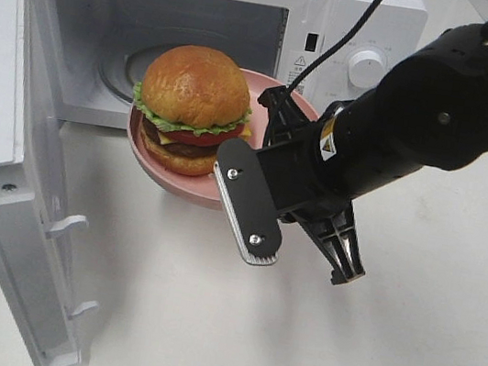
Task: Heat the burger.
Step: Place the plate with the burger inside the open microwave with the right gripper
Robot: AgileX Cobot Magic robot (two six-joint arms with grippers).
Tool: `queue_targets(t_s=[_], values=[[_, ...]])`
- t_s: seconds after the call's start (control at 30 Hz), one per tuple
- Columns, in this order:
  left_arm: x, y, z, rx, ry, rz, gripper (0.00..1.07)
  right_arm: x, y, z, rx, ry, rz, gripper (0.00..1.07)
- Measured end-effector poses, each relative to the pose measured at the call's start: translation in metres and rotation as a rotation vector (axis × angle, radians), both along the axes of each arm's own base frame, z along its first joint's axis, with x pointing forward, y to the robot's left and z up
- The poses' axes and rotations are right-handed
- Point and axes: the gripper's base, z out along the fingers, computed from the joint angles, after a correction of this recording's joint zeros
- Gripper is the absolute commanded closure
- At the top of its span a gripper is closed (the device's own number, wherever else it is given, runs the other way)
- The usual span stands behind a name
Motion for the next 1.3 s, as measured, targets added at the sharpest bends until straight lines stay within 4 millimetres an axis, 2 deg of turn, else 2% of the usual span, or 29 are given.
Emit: queue_targets(t_s=[1.3], values=[[0.000, 0.000, 0.000, 0.000, 0.000, 0.000, 0.16, 0.071, 0.059, -0.015, 0.059, -0.015, -0.131, 1.07]])
